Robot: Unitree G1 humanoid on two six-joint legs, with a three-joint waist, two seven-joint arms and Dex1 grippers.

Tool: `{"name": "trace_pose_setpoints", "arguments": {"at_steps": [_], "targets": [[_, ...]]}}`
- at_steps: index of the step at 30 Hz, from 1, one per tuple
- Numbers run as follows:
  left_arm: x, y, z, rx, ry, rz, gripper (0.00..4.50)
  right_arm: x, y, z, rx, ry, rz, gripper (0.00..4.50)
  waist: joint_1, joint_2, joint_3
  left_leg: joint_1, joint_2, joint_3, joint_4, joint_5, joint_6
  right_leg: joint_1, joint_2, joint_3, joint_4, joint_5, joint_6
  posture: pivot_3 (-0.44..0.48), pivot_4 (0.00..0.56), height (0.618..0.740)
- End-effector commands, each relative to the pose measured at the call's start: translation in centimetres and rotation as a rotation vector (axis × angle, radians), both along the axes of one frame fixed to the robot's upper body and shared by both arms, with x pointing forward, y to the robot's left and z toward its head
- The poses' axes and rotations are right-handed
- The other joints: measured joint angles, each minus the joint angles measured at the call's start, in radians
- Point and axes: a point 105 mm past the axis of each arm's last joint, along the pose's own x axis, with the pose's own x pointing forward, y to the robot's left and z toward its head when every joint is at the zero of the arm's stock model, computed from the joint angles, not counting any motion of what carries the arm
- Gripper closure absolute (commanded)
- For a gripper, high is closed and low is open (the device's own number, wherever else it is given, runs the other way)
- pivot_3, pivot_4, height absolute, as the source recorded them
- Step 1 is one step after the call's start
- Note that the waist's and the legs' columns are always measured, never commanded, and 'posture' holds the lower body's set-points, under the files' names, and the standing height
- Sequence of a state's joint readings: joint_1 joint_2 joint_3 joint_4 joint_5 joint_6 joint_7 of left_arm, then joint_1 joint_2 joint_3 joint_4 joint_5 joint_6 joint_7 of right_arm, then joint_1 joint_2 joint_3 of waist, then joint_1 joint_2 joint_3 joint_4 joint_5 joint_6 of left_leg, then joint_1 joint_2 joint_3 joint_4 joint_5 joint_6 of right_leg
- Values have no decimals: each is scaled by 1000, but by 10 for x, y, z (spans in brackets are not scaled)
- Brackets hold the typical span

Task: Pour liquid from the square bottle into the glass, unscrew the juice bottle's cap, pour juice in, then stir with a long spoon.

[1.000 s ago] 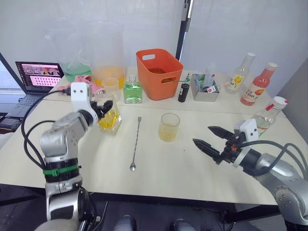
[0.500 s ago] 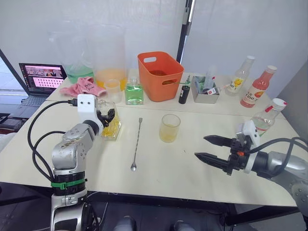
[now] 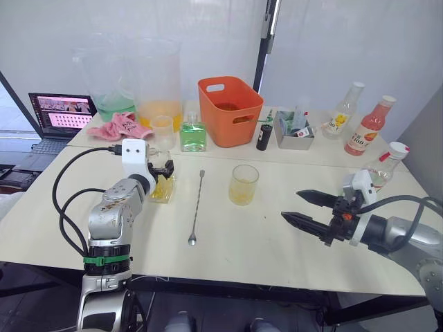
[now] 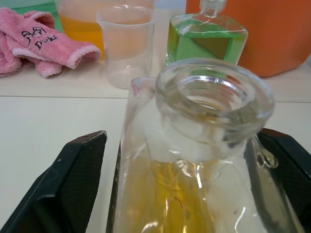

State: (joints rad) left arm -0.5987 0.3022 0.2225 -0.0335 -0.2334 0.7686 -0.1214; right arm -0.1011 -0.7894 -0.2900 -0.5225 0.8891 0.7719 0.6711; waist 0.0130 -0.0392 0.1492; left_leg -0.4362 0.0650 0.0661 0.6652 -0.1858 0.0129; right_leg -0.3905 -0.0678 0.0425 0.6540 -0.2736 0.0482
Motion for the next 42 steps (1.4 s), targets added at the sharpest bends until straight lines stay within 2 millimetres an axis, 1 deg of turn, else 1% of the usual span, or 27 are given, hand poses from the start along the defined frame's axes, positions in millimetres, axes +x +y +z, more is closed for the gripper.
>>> {"name": "trace_pose_setpoints", "arguments": {"at_steps": [1, 4, 8, 11, 17, 20, 21, 23, 26, 27, 29, 31, 32, 33, 35, 37, 40, 42], "targets": [[2, -5, 27, 3, -97, -4, 18, -4, 2, 12, 13, -45, -1, 0, 1, 0, 0, 0, 0, 0, 0, 0, 0, 0, 0, 0, 0, 0, 0, 0, 150, 739], [0, -3, 32, 1, -117, -7, 18, -4, 2, 12, 20, -48, -12, 0, 0, 0, 0, -2, 1, 0, -1, 0, 0, 0, 1, 0, -5, 0, 0, 0, 150, 739], [-6, 2, 39, -2, -146, 3, 18, -3, 1, 12, 22, -47, -24, 0, -1, 0, 0, -2, 1, 0, -1, 0, 0, 0, 1, 0, -6, 0, 0, 0, 150, 739], [-15, 5, 45, 30, -158, 0, 18, -3, 1, 13, 23, -49, -28, 0, -2, 0, 0, -2, 1, 0, -2, 0, 0, 0, 1, 0, -7, 0, 0, 0, 150, 739], [-31, 8, 49, 26, -172, -6, 18, -1, 1, 14, 30, -56, -39, 0, -1, 0, 0, -2, 1, 0, -3, 0, 0, 0, 0, 0, -7, 0, 0, 0, 150, 739], [-43, 7, 54, 21, -202, -54, 18, 0, -5, 14, 36, -61, -72, 0, -2, 0, 0, -2, 1, 0, -4, 0, 0, 0, 1, 0, -8, 0, 0, 0, 150, 739], [-47, 10, 55, 17, -210, -66, 18, -1, -8, 15, 31, -64, -87, 0, -2, 0, 0, -2, 1, 0, -4, 0, 0, -1, 1, 0, -8, 0, 0, 0, 150, 739], [-61, 15, 58, 26, -237, -165, 18, 1, -25, 16, 16, -76, -155, 0, -3, 0, 0, -2, 1, 0, -4, 0, 0, -1, 1, 0, -8, 0, 0, 0, 150, 739], [-82, 28, 63, 16, -263, -306, 18, 6, -53, 11, -25, -74, -270, 0, -6, 0, 0, -2, 2, 1, -6, 0, 0, -2, 0, 0, -8, -1, -1, 0, 150, 739], [-88, 37, 66, 3, -267, -336, 18, 8, -61, 9, -29, -79, -309, 0, -6, 0, 0, -2, 2, 2, -6, 0, 0, -2, 0, 0, -8, -1, -2, 0, 150, 739], [-103, 65, 63, 23, -239, -383, 18, 11, -81, 9, 4, -109, -423, 0, -8, 0, 0, -2, 2, 2, -6, 0, 0, -2, 1, 0, -8, -2, -3, 0, 150, 739], [-108, 93, 53, 68, -222, -333, 18, 8, -92, 7, -9, -116, -465, 0, -12, 1, 0, -1, 3, 3, -6, 0, 0, -3, 0, 0, -8, -2, -4, 0, 150, 739], [-109, 101, 51, 77, -226, -309, 18, 6, -95, 6, -18, -117, -472, 0, -11, 2, -1, -1, 3, 3, -7, 0, 0, -4, 0, 0, -8, -3, -4, 0, 150, 739], [-113, 111, 43, 60, -212, -295, 18, 3, -101, 6, -16, -118, -493, 0, -11, 2, -1, -1, 2, 4, -8, 0, 0, -4, -1, 0, -8, -4, -4, 0, 150, 739], [-125, 121, 20, 75, -142, -311, 18, -3, -120, 3, -22, -126, -568, 0, -10, 2, -1, -1, 2, 5, -9, 0, 0, -4, -2, 0, -8, -4, -4, 0, 150, 739], [-133, 128, 5, 77, -104, -308, 18, -8, -137, -2, -41, -128, -634, 0, -8, 2, 0, -1, 2, 5, -9, 0, 0, -4, -4, 0, -9, -4, -4, 0, 150, 739], [-139, 135, -8, 76, -91, -298, 18, -17, -154, -7, -66, -128, -694, 0, -2, 1, -1, -1, 3, 6, -10, -1, -1, -5, -6, -1, -9, -4, -5, 0, 150, 739], [-140, 139, -15, 82, -83, -285, 18, -25, -169, -13, -103, -115, -745, 0, -1, 1, -1, -1, 3, 9, -12, -2, -3, -6, -8, -1, -9, -7, -10, 0, 150, 739]]}}
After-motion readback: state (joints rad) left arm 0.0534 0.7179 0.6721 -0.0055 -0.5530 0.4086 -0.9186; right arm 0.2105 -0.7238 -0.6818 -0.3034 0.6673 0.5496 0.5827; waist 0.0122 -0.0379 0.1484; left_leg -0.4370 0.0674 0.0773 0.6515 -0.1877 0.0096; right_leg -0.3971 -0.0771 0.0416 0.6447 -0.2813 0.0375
